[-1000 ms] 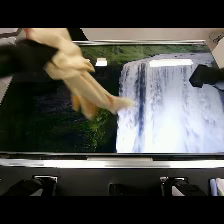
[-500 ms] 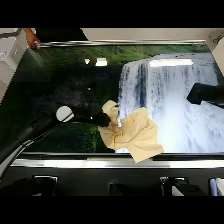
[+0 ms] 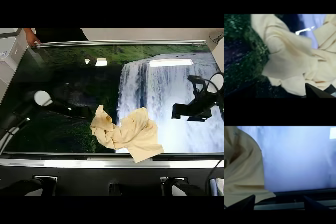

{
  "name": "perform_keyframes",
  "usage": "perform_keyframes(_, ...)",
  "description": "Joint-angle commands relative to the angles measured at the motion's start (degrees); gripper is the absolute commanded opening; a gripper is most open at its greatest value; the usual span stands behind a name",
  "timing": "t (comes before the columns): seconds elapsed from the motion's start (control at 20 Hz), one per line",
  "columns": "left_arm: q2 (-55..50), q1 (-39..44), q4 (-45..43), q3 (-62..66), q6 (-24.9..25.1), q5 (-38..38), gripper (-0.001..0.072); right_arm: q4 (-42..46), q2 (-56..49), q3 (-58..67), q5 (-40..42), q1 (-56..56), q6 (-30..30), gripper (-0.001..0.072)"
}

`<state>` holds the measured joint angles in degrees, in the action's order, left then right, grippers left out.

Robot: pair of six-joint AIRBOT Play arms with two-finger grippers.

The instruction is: Fold the clothes and pants, and hang the long-sleeved shirts on hangers.

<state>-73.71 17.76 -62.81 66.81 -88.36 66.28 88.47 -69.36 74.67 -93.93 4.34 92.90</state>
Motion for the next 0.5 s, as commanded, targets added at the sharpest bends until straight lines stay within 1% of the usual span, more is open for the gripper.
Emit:
perform_keyframes(0.0, 1.25, -9.46, 0.92, -1.44, 4.26, 12.11, 0.0708, -9.35, -4.92, -3.61, -4.63, 9.75, -2.71, 0.0694)
perform_keyframes(0.05, 1.31, -10.08, 2.54, -4.59, 4.63, 11.52, 0.0708, -10.80, -4.92, -6.19, -3.98, 12.22, -2.56, 0.0706)
perform_keyframes(0.1, 1.29, -9.79, 4.66, -8.33, 4.61, 7.67, 0.0708, -11.30, -4.92, -9.11, -3.34, 13.60, -2.56, 0.0713)
perform_keyframes(0.15, 1.16, -9.09, 7.54, -11.98, 4.63, 2.69, 0.0708, -11.34, -4.92, -12.44, -2.60, 13.64, -3.32, 0.0715)
perform_keyframes(0.25, -0.68, -6.71, 14.60, -17.99, 4.74, -7.54, 0.0707, -14.12, -4.92, -18.34, 0.13, 13.51, -5.22, 0.0718)
perform_keyframes(0.3, -2.34, -5.33, 18.21, -19.54, 6.60, -11.08, 0.0707, -15.87, -4.92, -20.50, 1.75, 13.51, -5.79, 0.0719)
perform_keyframes(0.4, -5.64, -2.58, 25.27, -19.61, 11.23, -15.43, 0.0703, -17.07, -4.94, -23.28, 4.63, 13.51, -6.71, 0.0719)
perform_keyframes(0.45, -6.69, -1.22, 28.68, -19.37, 13.51, -17.86, 0.0680, -17.05, -4.94, -23.71, 5.60, 13.51, -6.91, 0.0719)
